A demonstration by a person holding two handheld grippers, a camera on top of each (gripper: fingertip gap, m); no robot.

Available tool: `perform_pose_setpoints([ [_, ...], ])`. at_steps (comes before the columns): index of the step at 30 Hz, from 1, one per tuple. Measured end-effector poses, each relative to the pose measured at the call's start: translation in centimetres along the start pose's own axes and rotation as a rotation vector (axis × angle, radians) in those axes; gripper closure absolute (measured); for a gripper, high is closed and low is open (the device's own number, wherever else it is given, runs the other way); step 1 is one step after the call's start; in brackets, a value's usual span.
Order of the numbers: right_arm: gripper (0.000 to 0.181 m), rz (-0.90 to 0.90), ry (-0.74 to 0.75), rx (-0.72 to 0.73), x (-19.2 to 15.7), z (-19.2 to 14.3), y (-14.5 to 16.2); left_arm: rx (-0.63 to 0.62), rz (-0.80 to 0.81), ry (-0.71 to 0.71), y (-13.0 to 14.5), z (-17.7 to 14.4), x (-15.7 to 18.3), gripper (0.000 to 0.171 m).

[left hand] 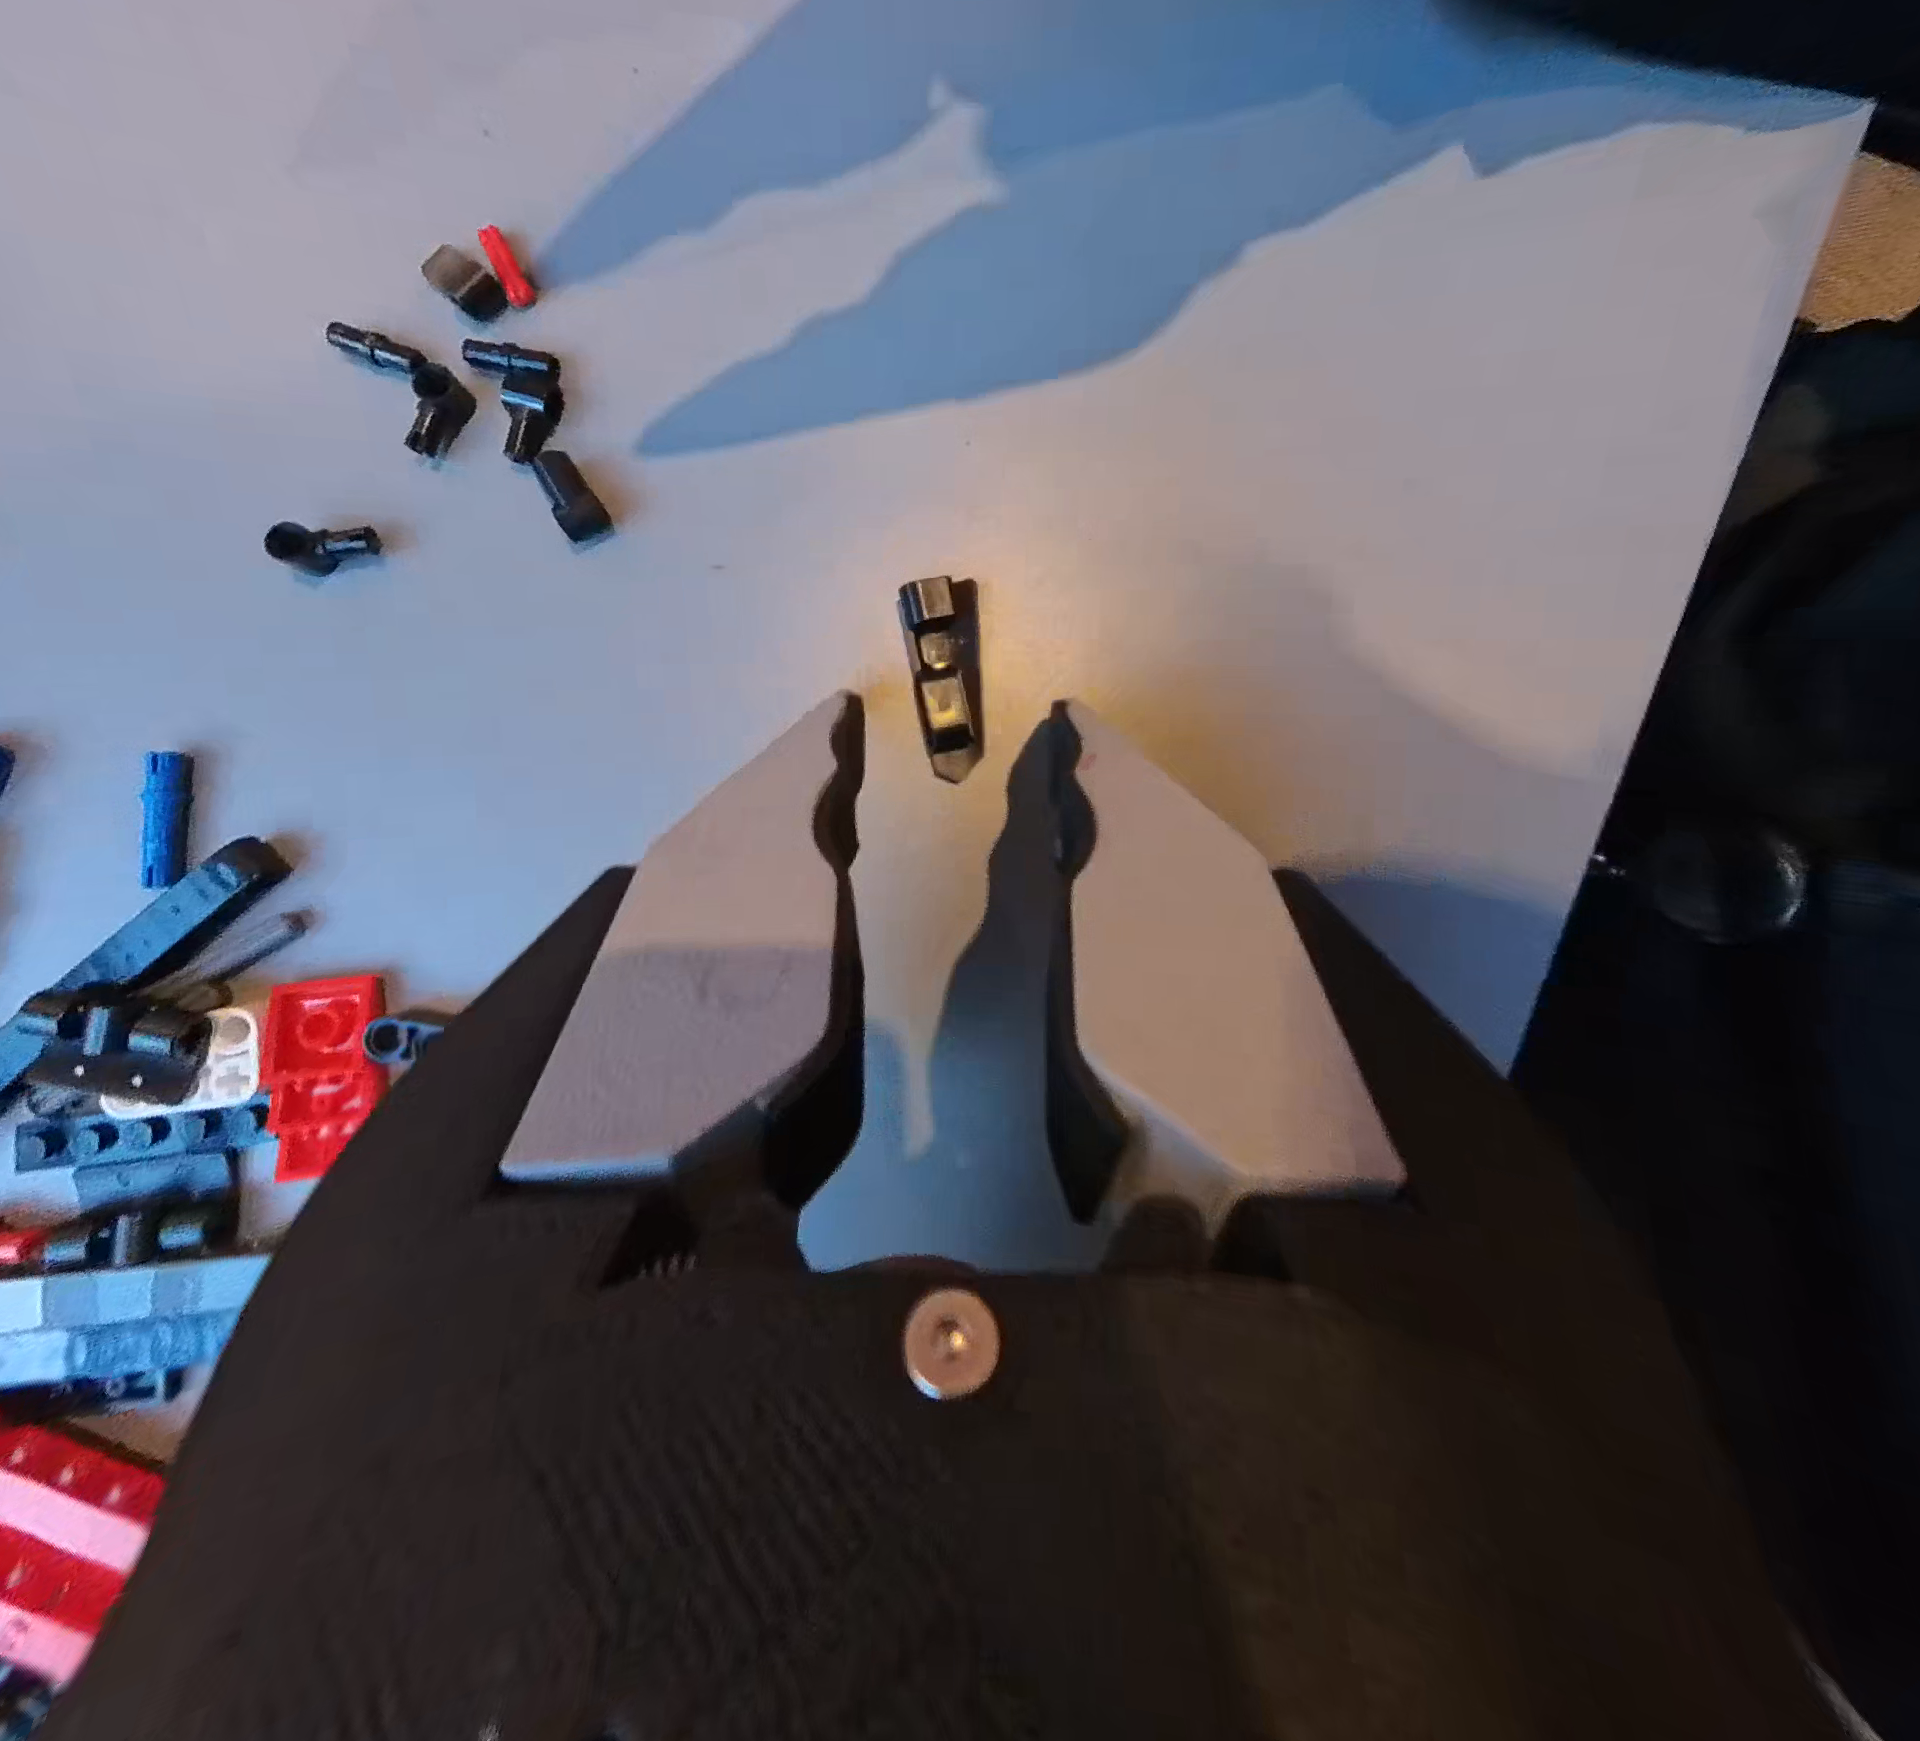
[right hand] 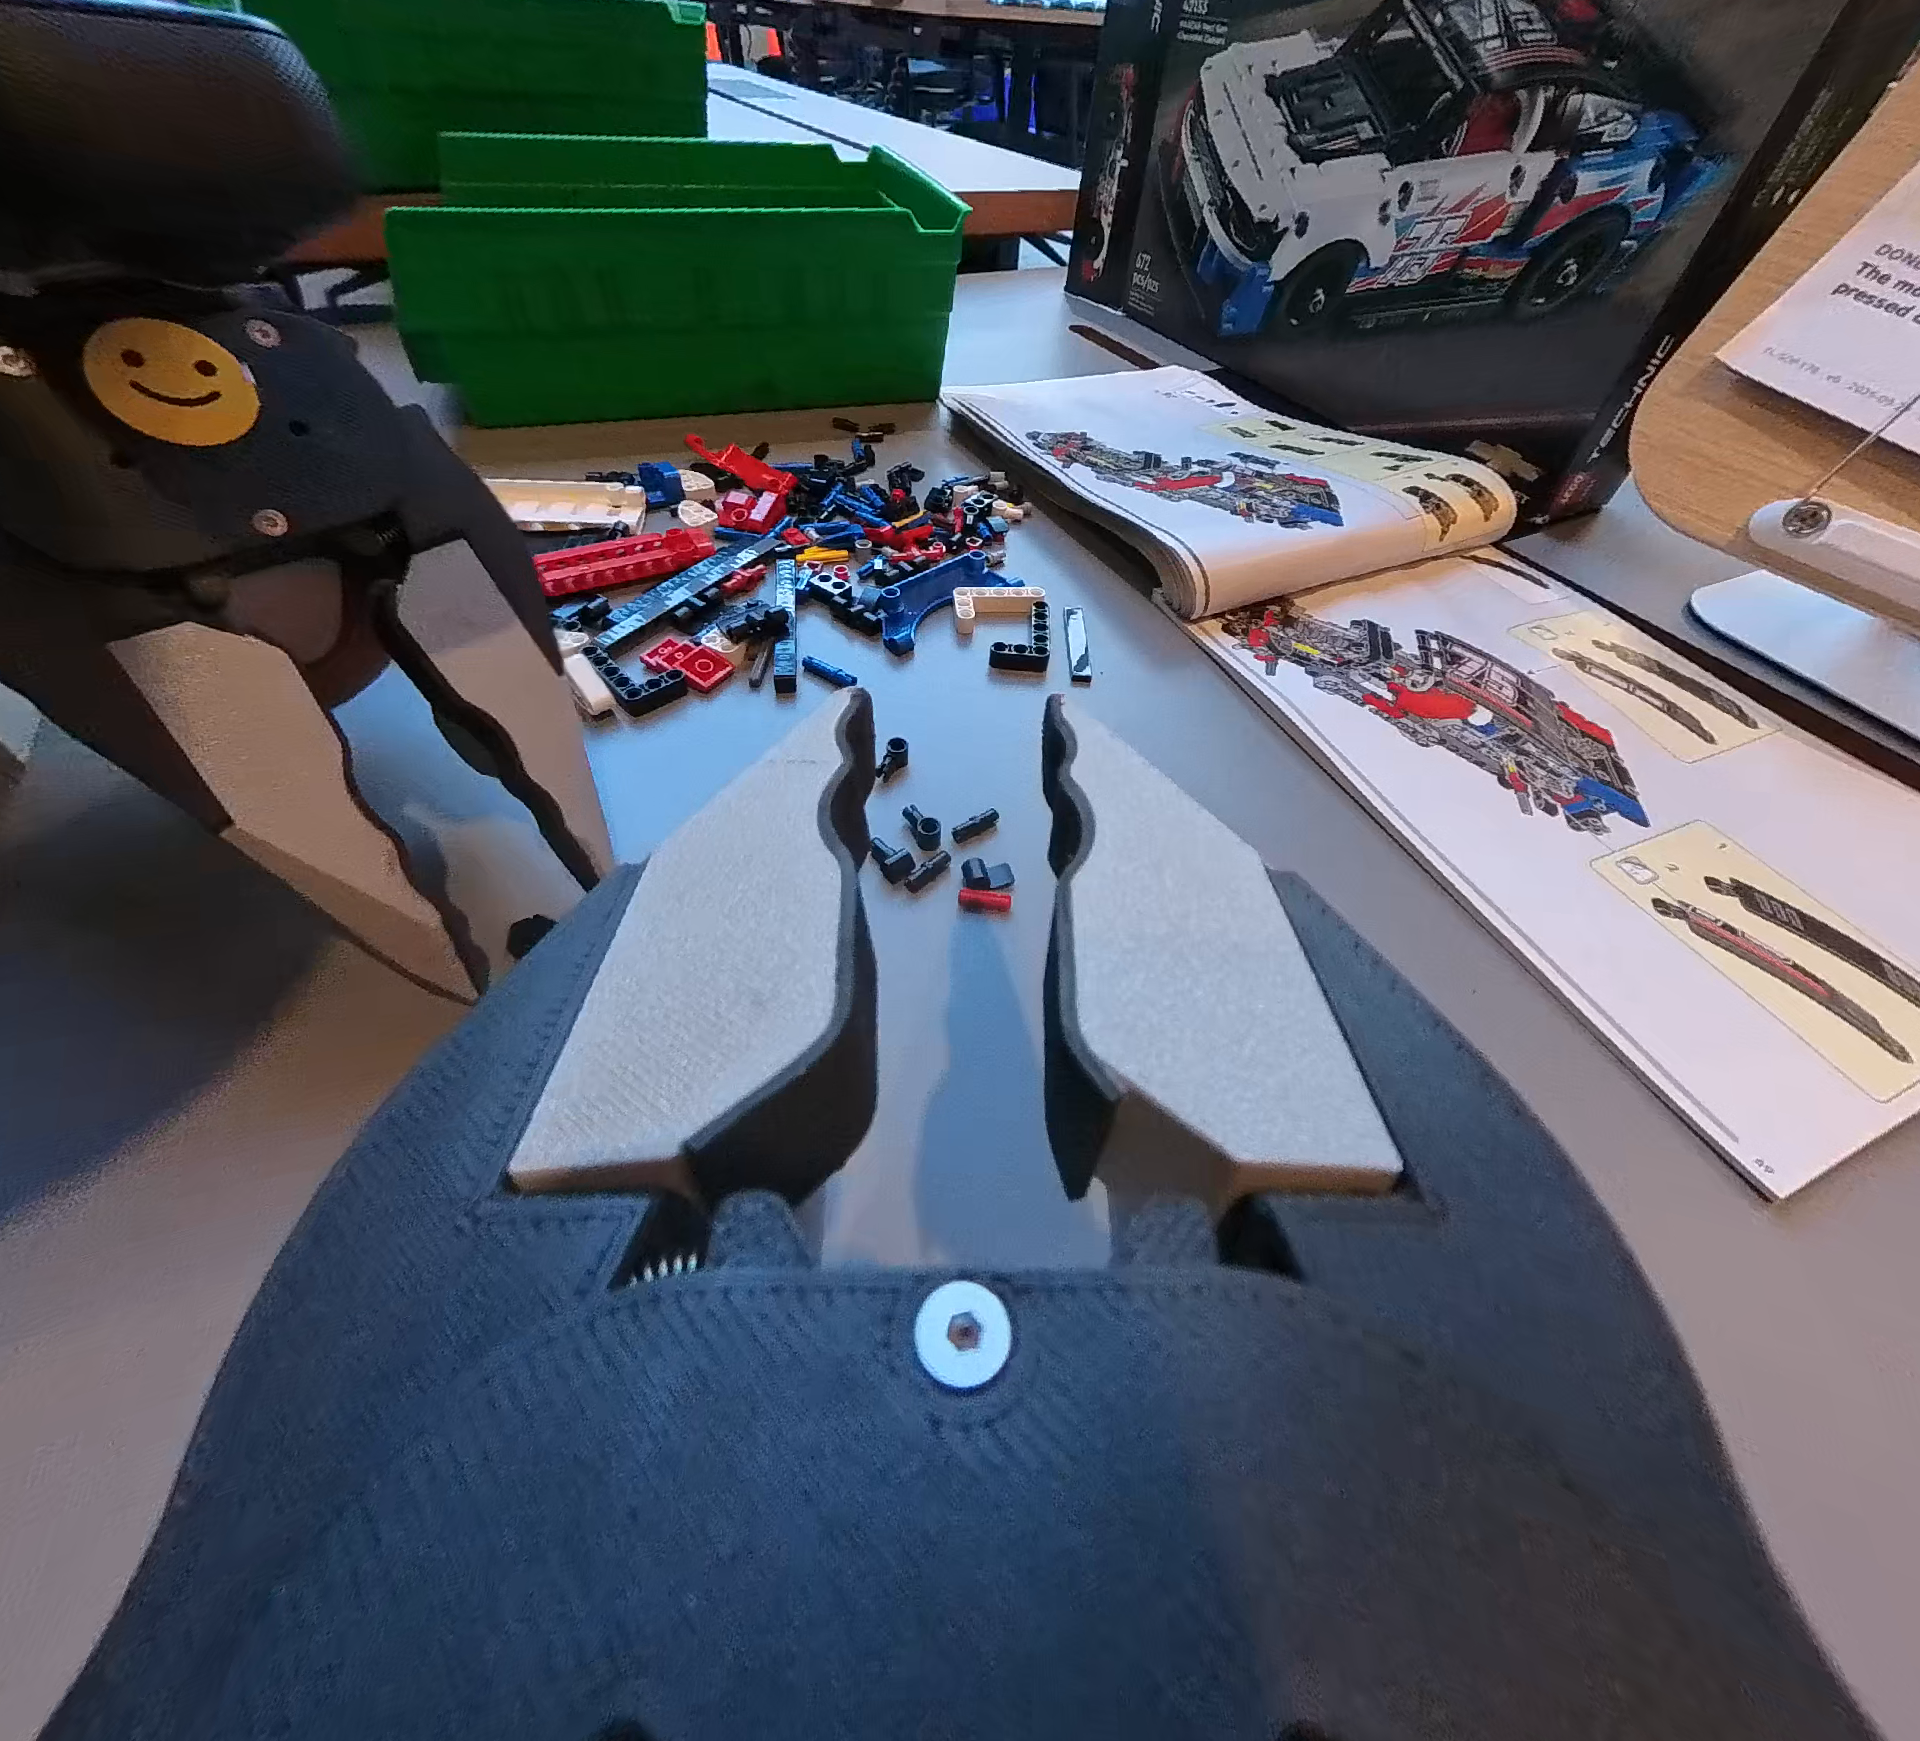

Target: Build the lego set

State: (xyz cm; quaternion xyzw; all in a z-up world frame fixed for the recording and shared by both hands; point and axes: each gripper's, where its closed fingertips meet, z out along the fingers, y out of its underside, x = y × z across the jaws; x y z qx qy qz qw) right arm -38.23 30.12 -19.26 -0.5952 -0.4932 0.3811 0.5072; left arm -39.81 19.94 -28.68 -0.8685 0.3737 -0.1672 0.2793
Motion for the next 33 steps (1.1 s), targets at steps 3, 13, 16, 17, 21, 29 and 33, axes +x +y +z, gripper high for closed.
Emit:
perform_pose_setpoints([
  [3,0.152,0.006,-0.001,-0.006,0.0,0.1,0.2,-0.004,0.012,-0.018,0.6,-0.4,0.6,0.137],
  [13,0.153,0.009,-0.003,-0.028,0.0,0.5,0.7,0.074,0.000,0.106,-0.4,0.4,3.8,0.135],
  [16,0.154,0.017,-0.001,-0.020,0.2,0.4,0.6,0.090,0.007,0.086,-0.8,0.8,3.6,0.144],
  [17,0.154,0.020,-0.002,-0.020,0.2,0.4,0.6,0.083,0.009,0.070,-0.8,0.9,3.4,0.149],
  [21,0.154,0.013,-0.001,-0.018,0.1,0.2,0.5,0.090,-0.001,0.134,-1.0,0.8,4.2,0.137],
  [29,0.155,0.015,-0.008,-0.016,-0.1,0.1,0.5,0.227,-0.029,-0.024,-2.4,-1.4,0.6,0.151],
  [33,0.155,0.011,-0.029,-0.009,-0.7,0.2,0.2,0.120,0.022,-0.063,-1.0,-1.4,-1.0,0.132],
])
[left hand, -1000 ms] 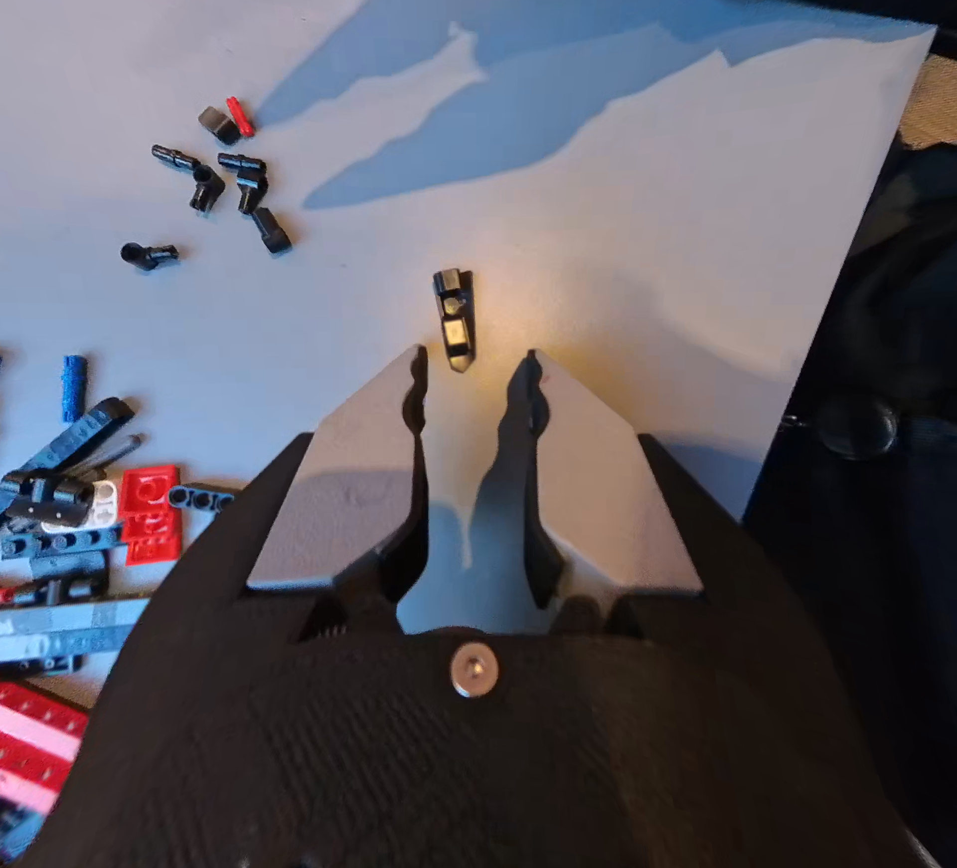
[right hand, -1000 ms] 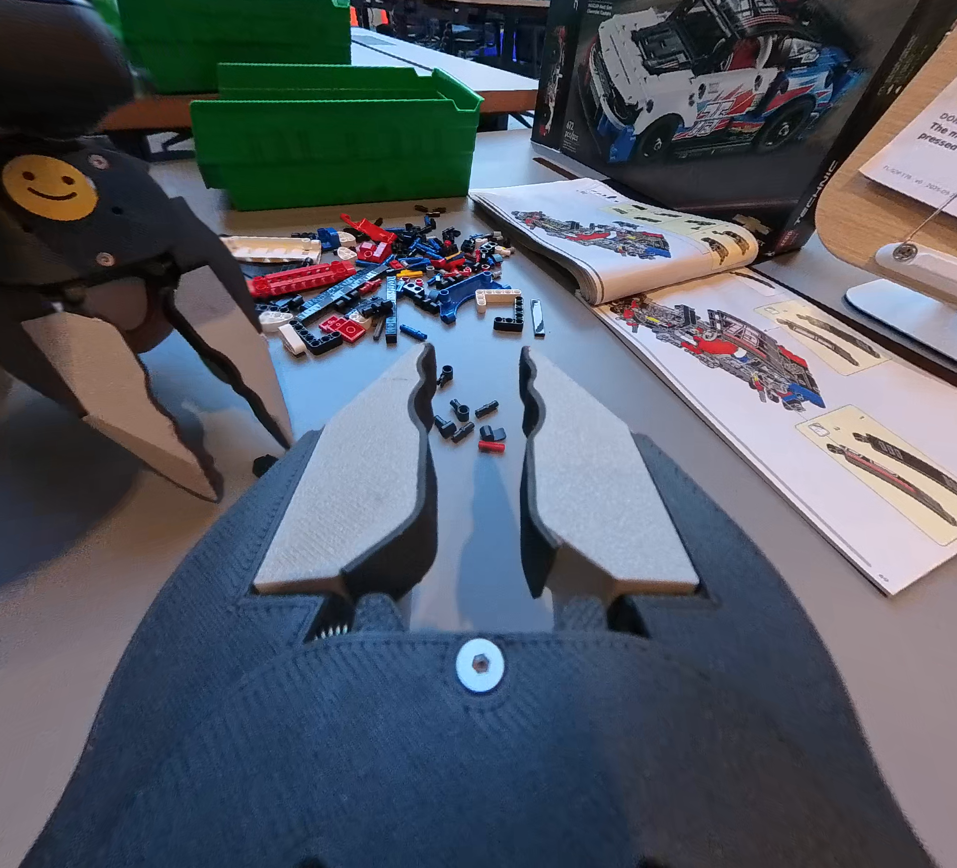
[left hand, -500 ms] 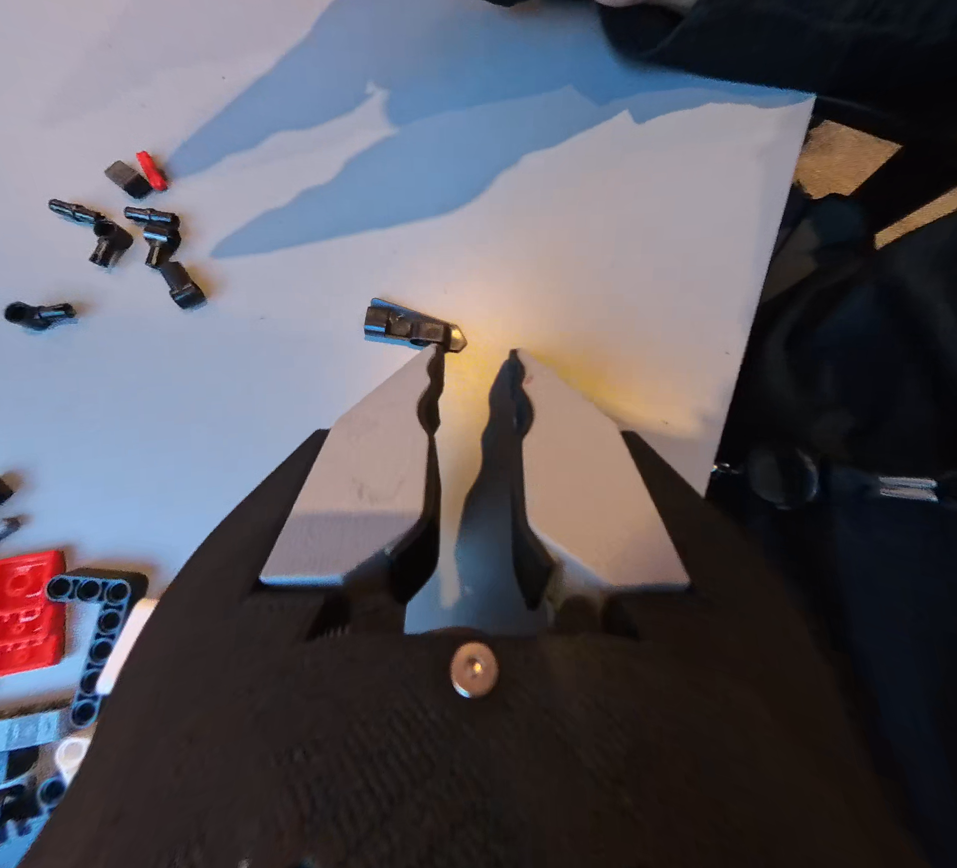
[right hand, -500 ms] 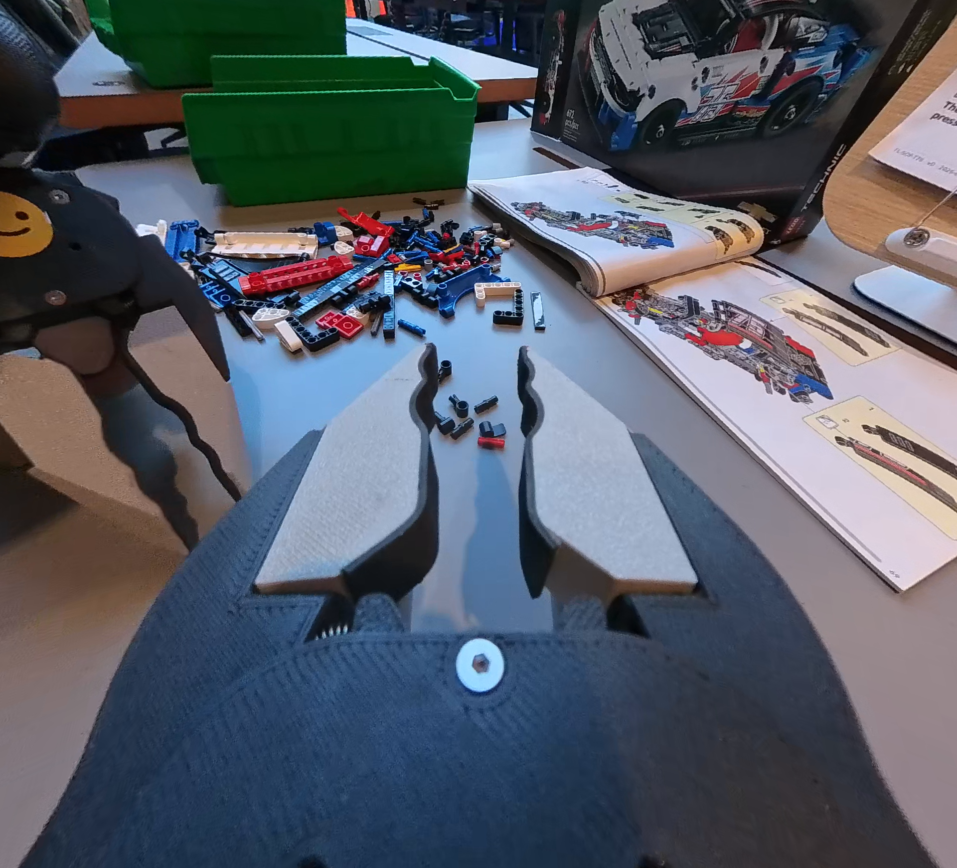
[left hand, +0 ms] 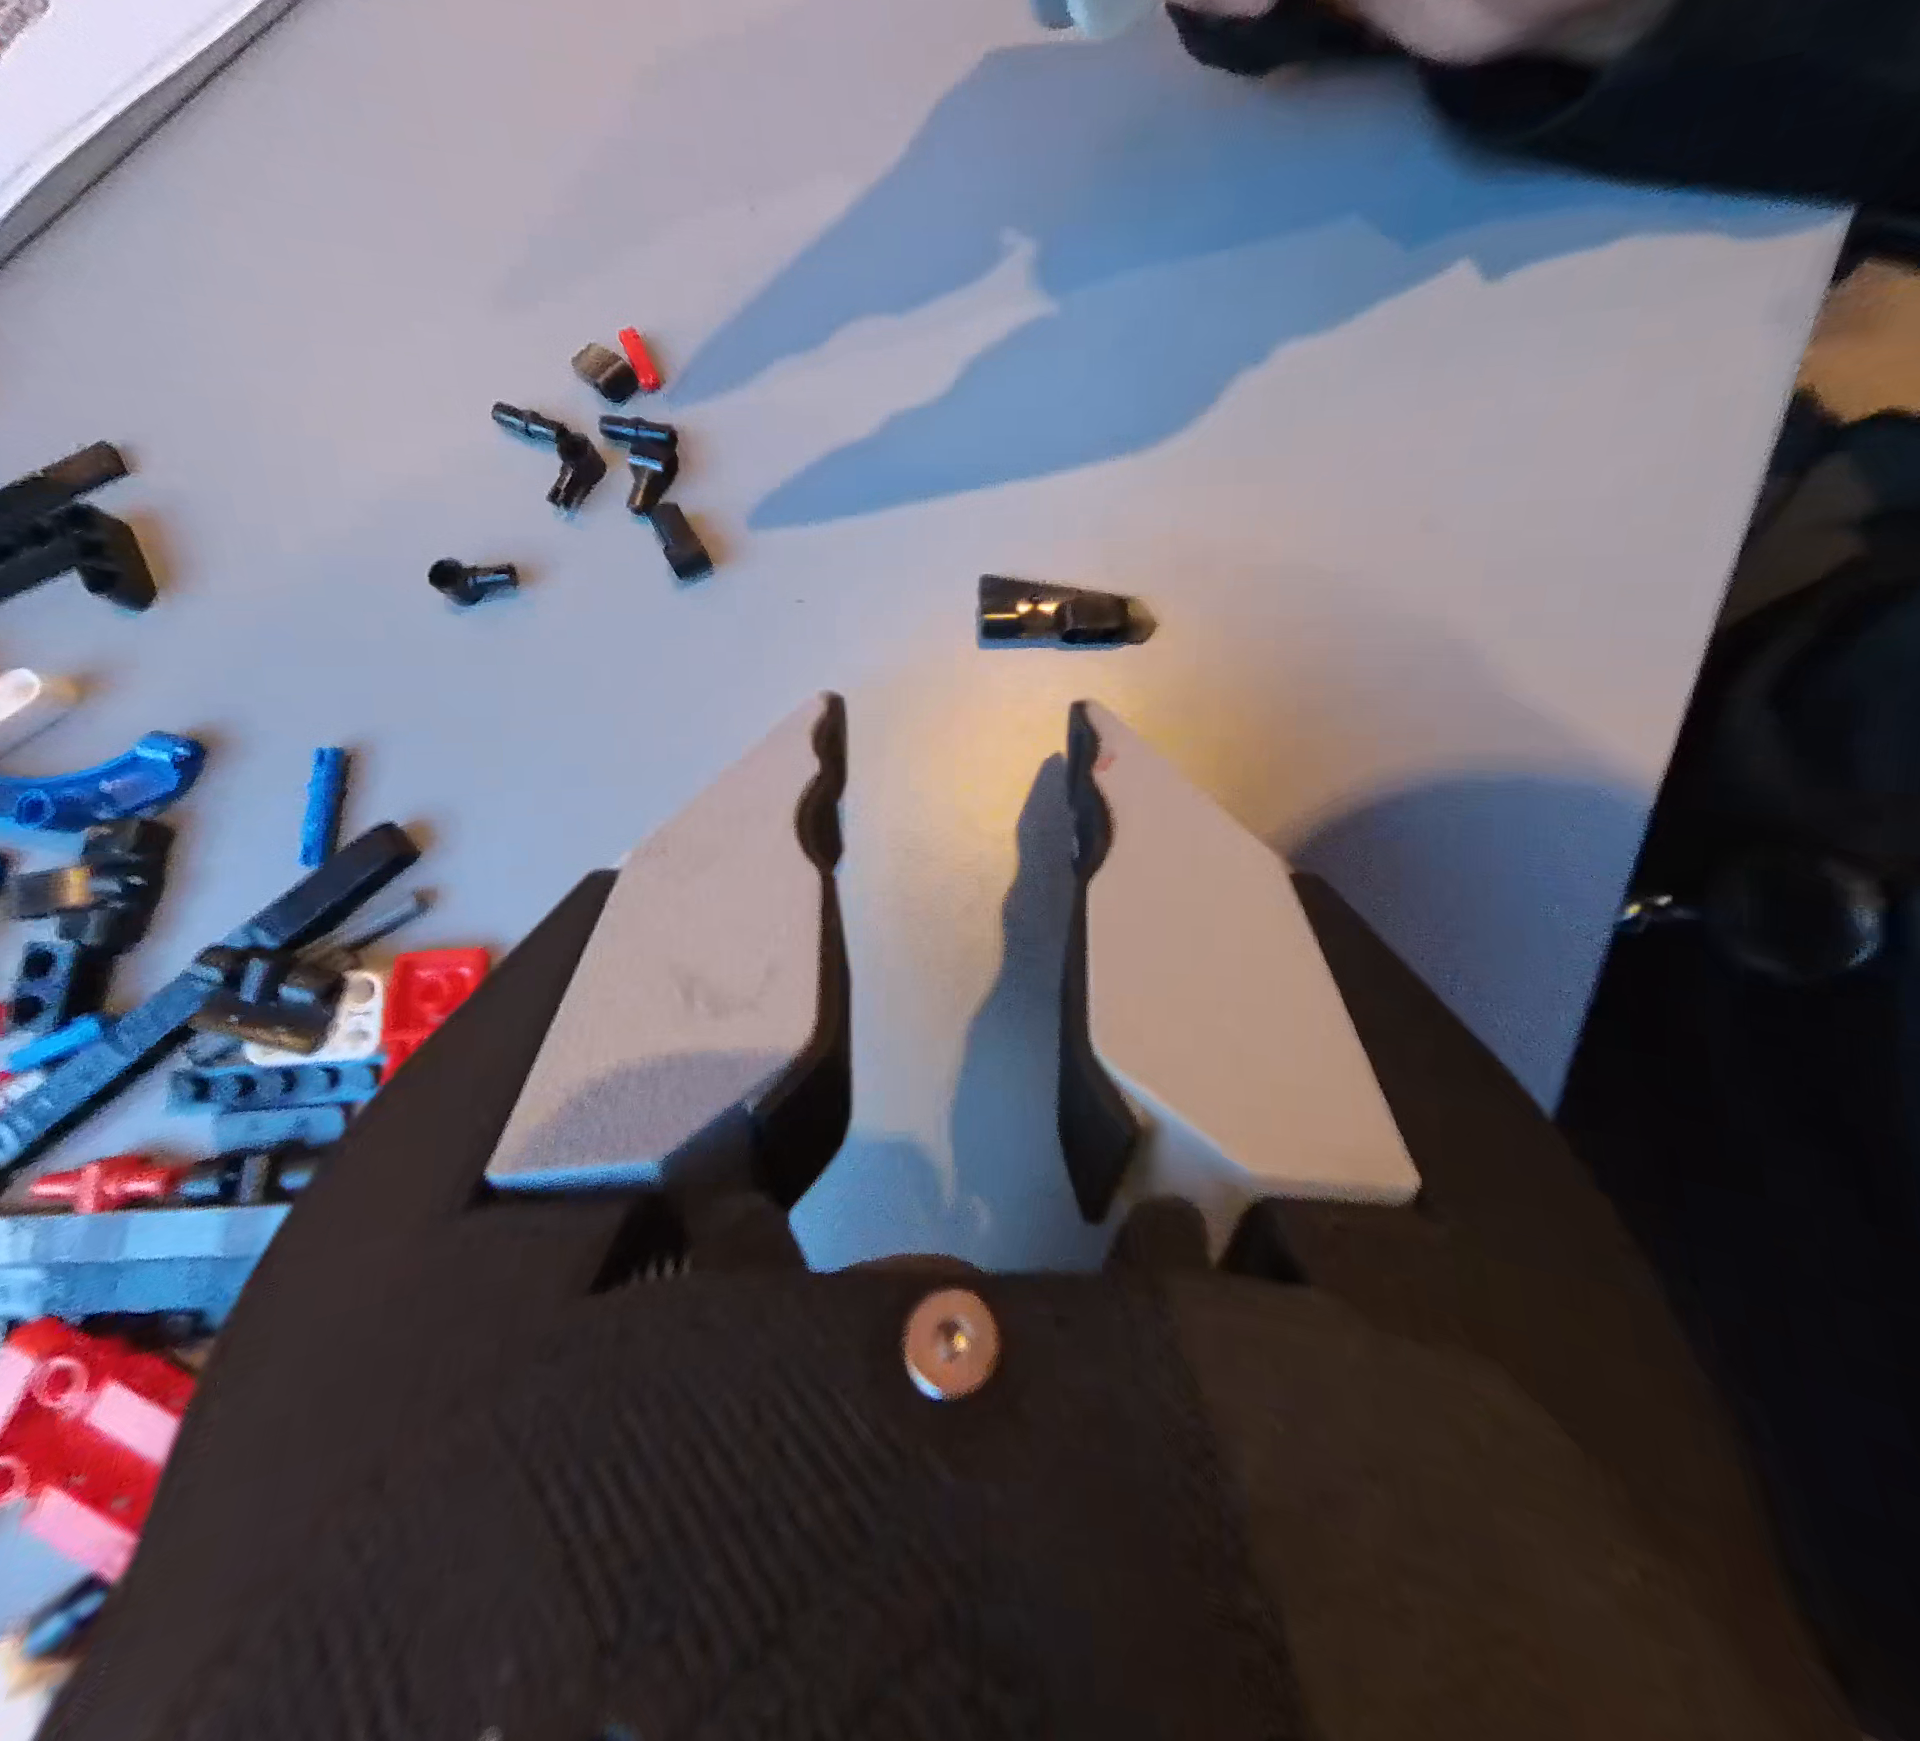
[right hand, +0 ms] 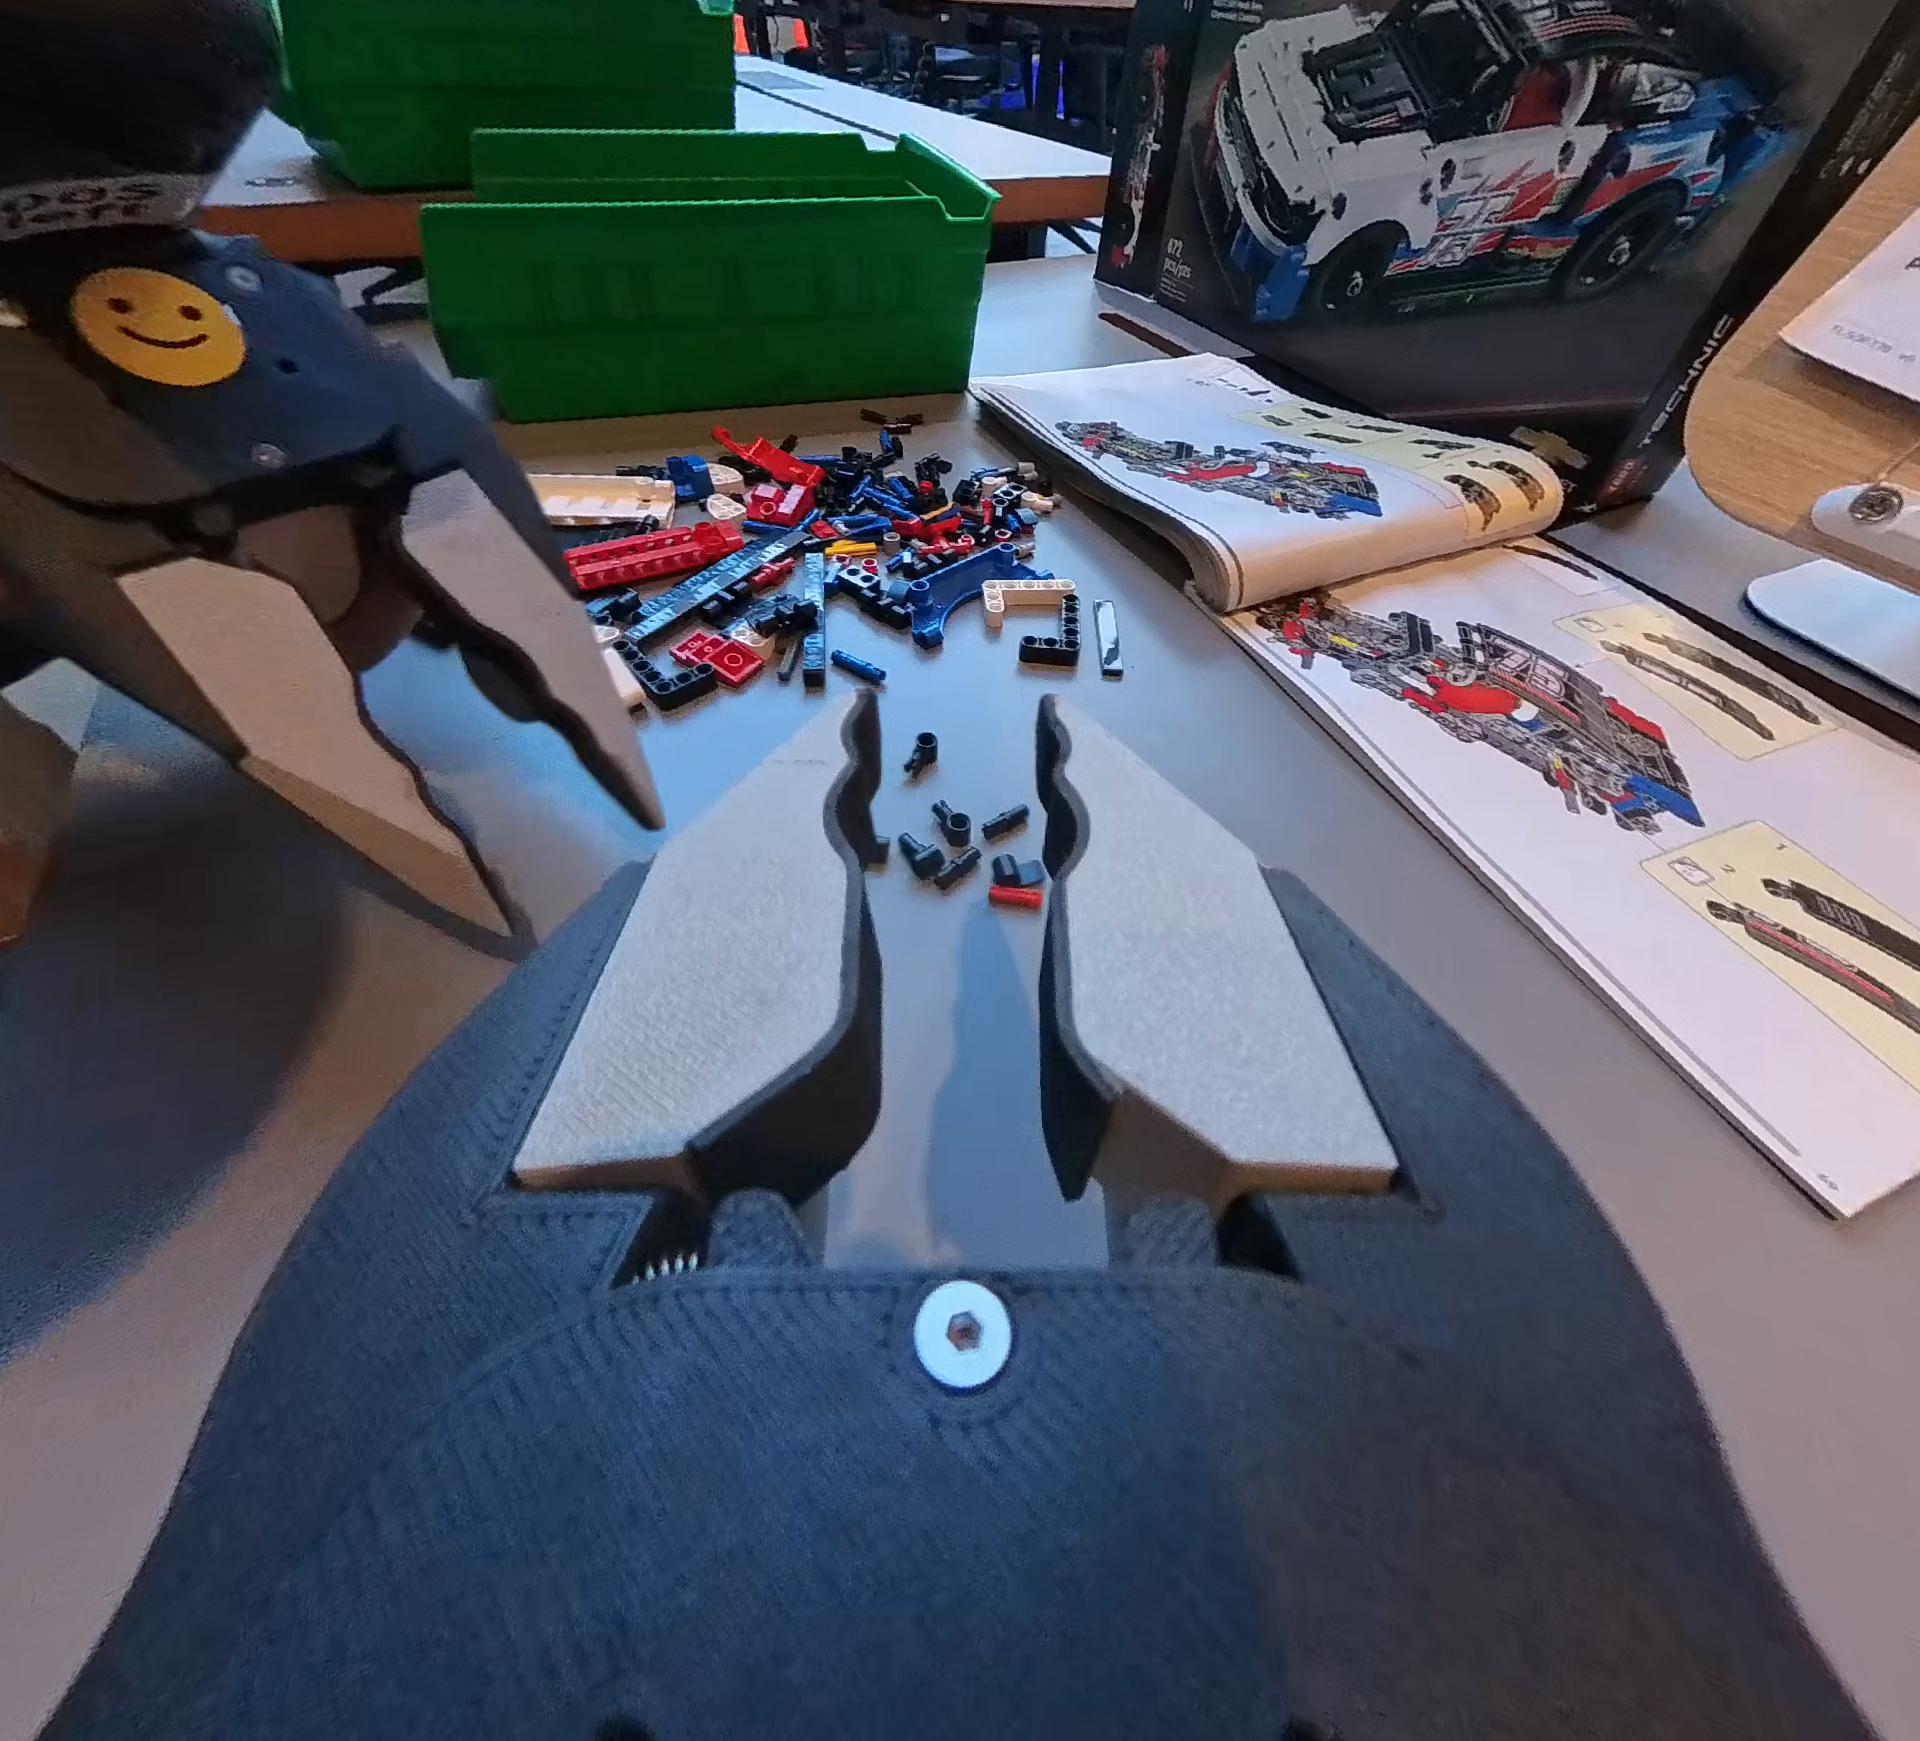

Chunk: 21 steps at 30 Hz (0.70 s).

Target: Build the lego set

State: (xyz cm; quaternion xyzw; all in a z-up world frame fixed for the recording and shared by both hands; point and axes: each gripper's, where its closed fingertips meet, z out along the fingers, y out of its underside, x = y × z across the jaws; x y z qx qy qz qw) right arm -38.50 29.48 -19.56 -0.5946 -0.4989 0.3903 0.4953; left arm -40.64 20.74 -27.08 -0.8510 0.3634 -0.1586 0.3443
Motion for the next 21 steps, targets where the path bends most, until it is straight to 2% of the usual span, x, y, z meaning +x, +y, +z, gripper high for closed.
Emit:
perform_pose_setpoints([
  [5,0.155,-0.008,-0.013,-0.006,-0.4,0.1,0.1,-0.009,0.156,0.042,-0.6,0.5,0.0,0.133],
  [10,0.155,0.000,-0.030,-0.006,-0.6,0.0,0.1,-0.032,0.202,0.045,-0.4,1.3,-0.2,0.133],
  [13,0.155,-0.009,-0.042,-0.010,-0.9,0.0,0.1,-0.043,0.208,0.014,0.2,1.7,-0.4,0.134],
  [21,0.155,-0.058,-0.099,-0.086,-2.3,0.7,1.5,0.062,0.231,-0.128,-0.2,1.8,-1.0,0.138],
])
